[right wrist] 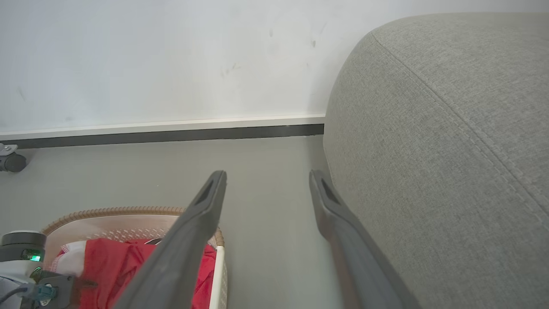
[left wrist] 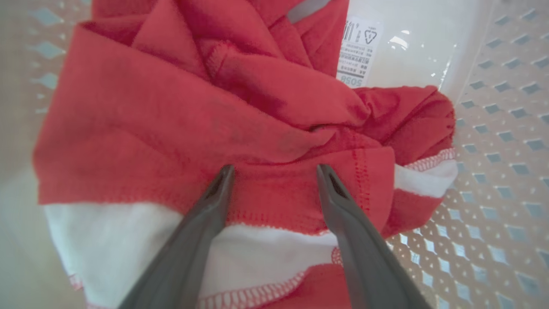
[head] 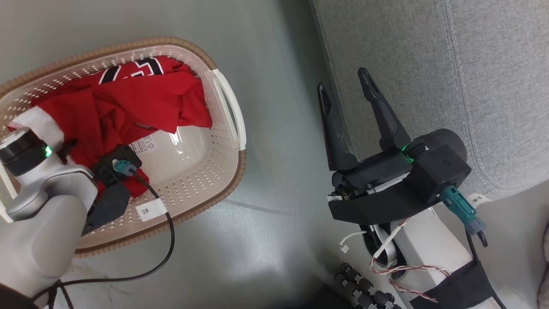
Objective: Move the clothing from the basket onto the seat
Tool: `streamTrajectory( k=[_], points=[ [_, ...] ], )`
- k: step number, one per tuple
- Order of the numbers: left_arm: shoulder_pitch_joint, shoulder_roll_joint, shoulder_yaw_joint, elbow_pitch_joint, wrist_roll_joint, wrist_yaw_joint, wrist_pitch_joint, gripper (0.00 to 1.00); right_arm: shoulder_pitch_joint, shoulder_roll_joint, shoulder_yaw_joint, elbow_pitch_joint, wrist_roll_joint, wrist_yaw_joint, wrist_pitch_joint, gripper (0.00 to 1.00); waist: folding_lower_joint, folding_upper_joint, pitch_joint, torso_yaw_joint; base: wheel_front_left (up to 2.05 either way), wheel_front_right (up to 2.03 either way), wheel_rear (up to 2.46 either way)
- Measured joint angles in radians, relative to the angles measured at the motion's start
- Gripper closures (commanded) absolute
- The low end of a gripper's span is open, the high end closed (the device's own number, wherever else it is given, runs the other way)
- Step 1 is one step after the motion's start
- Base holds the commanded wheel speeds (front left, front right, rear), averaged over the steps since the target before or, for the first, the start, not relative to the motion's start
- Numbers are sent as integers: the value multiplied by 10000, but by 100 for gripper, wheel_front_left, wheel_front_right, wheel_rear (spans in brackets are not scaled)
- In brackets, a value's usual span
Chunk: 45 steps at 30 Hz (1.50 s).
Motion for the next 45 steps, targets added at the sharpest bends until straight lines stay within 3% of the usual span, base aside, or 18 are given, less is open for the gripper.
streamTrajectory(
  k=[4, 6, 8, 21, 32, 38, 45],
  points=[
    [-195, -61, -194, 393, 222, -4, 382, 2, -17, 2, 31, -15, 150, 0, -2, 0, 0, 0, 33, -1, 0, 0, 0],
    [-302, -79, -278, 602, 313, -6, 548, 61, -45, 2, 73, -31, 267, 0, -50, 0, 0, 0, 47, 4, 0, 0, 0],
    [-390, -113, -303, 805, 322, -6, 648, 100, -101, 2, 100, -33, 332, 0, -71, 0, 0, 0, 58, 6, 0, 0, 0],
    [-988, -1133, -21, 1898, -96, -75, 336, 100, -222, 4, -50, 77, 405, -2, -73, 0, 0, -1, -119, 119, 0, 0, 0],
    [-632, -1877, 1338, 2349, -1931, -69, -1352, 100, -222, 6, -577, 479, 23, -2, -73, 0, 0, -2, -557, 668, 0, 0, 0],
    [-276, -2771, 1994, 2255, -2955, -69, -2353, 100, -191, -52, -744, 761, -159, -2, -73, 0, 0, -2, -1055, 1154, 0, 0, 0],
    [208, -3352, 2685, 2065, -3795, -36, -3150, 100, -132, -234, -836, 1076, -188, -2, -73, 0, 0, -2, -1635, 1564, 0, 0, 0]
  ],
)
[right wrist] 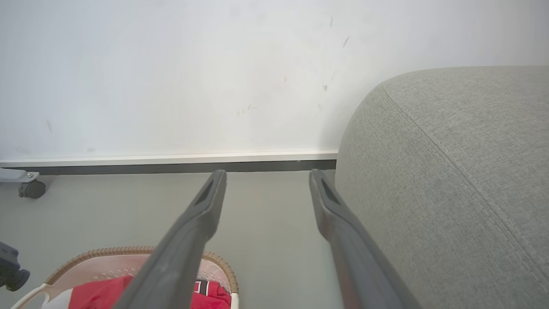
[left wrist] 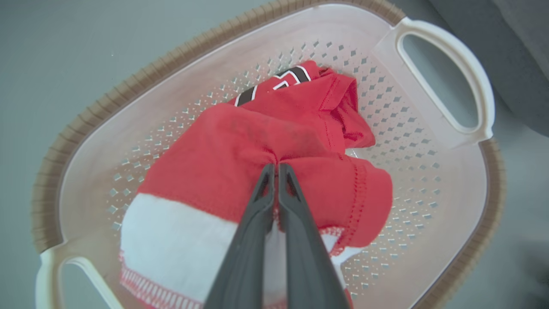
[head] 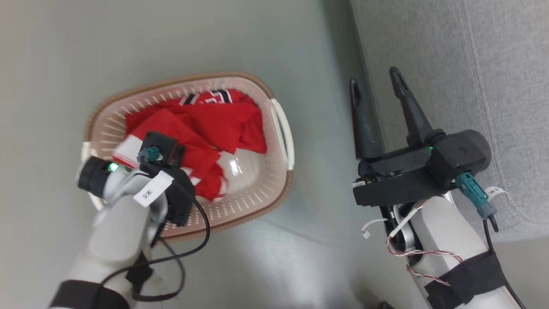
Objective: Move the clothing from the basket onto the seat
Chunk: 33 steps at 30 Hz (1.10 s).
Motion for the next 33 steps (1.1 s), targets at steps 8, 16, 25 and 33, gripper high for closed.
streamTrajectory(
  k=[8, 16, 25, 33],
  points=[
    [558, -556, 765, -587, -989, 50, -1095, 100, 451, -328, -194, 318, 0, 2, 0, 0, -1, -1, -898, 565, 0, 0, 0],
    [1248, -552, 1398, -1300, -1680, 48, -2021, 100, 921, -568, -362, 518, 50, 15, 0, 0, -2, -1, -1828, 1128, 0, 0, 0],
    [1863, -468, 1858, -2564, -2136, 44, -2274, 100, 1413, -736, -460, 700, 153, 105, 0, 0, -2, -1, -2803, 1657, 0, 0, 0],
    [2447, -268, 2107, -3998, -2259, 36, -2366, 100, 1924, -834, -472, 982, 322, 199, 0, 0, -2, -1, -3698, 1967, 0, 0, 0]
  ],
)
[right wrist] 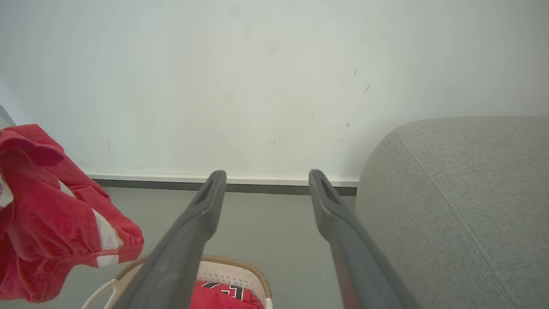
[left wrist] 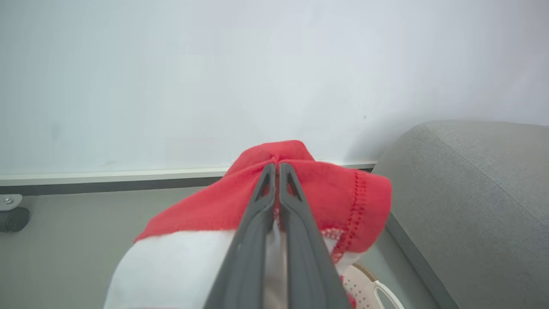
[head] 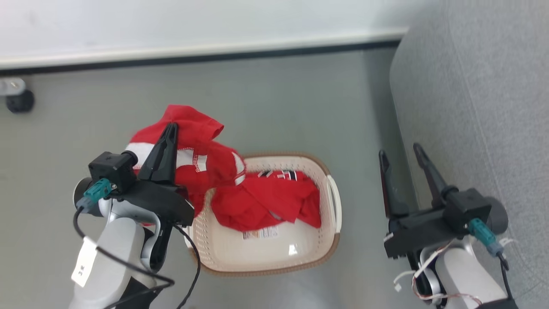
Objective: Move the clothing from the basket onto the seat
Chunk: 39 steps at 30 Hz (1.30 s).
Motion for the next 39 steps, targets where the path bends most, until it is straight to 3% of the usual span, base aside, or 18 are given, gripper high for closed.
streamTrajectory(
  k=[12, 23, 39],
  points=[
    [1230, 25, -163, -2019, 0, -2, -6, 100, 832, -21, 211, 259, 272, 341, 2, 0, 0, 1, -1495, 226, 0, 0, 0],
    [2776, 23, -633, -3718, 100, 109, 182, 100, 1870, -46, 401, 42, 451, 447, 15, 0, 1, 0, -2823, 113, 0, 0, 0],
    [3439, 157, -696, -5310, 104, 629, 1127, 100, 2380, -161, 460, -591, 527, 510, 282, 0, 3, 1, -3214, -121, 0, 0, 0]
  ],
)
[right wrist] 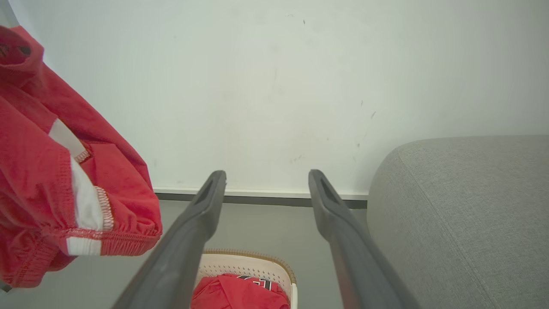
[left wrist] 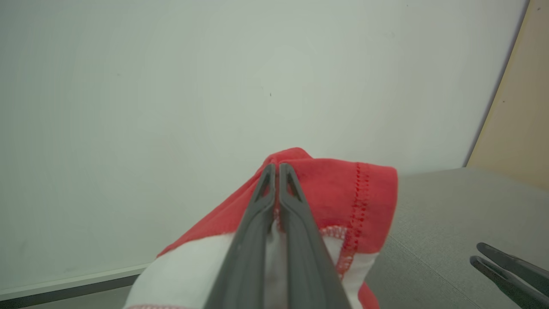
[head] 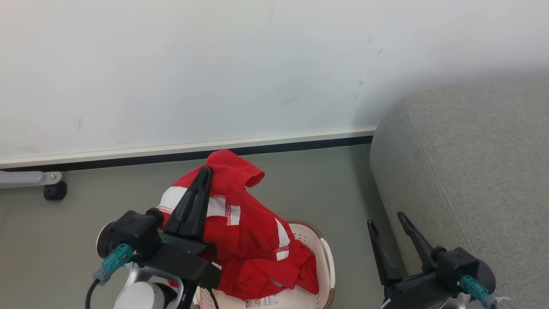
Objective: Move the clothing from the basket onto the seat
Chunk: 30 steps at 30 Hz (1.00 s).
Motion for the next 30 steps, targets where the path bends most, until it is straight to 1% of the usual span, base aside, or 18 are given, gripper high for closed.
streamTrajectory(
  k=[8, 14, 17, 23, 26, 30],
  points=[
    [0, 29, 23, -359, 0, 180, 385, 100, -7, -17, 15, -203, 0, -4, 163, 0, 0, 1, 71, -25, 0, 0, 0],
    [0, 25, 15, -481, -4, 207, 596, 100, -59, -13, 234, -431, -2, 15, 261, 0, 0, 1, 89, -29, 0, 0, 0],
    [0, 23, 10, -571, -4, 263, 690, 100, -224, 82, 535, -614, -6, 230, 349, 0, 0, 1, 98, -28, 0, 0, 0],
    [-6, 8, -61, -713, -6, 274, 907, 100, -922, 646, 1498, -982, -90, 842, 581, 0, 0, 1, 126, 23, 0, 0, 0],
    [-12, -10, -119, -754, -12, 276, 995, 100, -1238, 802, 1919, -995, -96, 1141, 742, 0, 0, 0, 143, 84, 0, 0, 0],
    [-38, -38, -255, -800, -13, 276, 1095, 100, -1654, 894, 2376, -771, -92, 1348, 911, 0, 0, 1, 167, 202, 0, 0, 0]
  ],
)
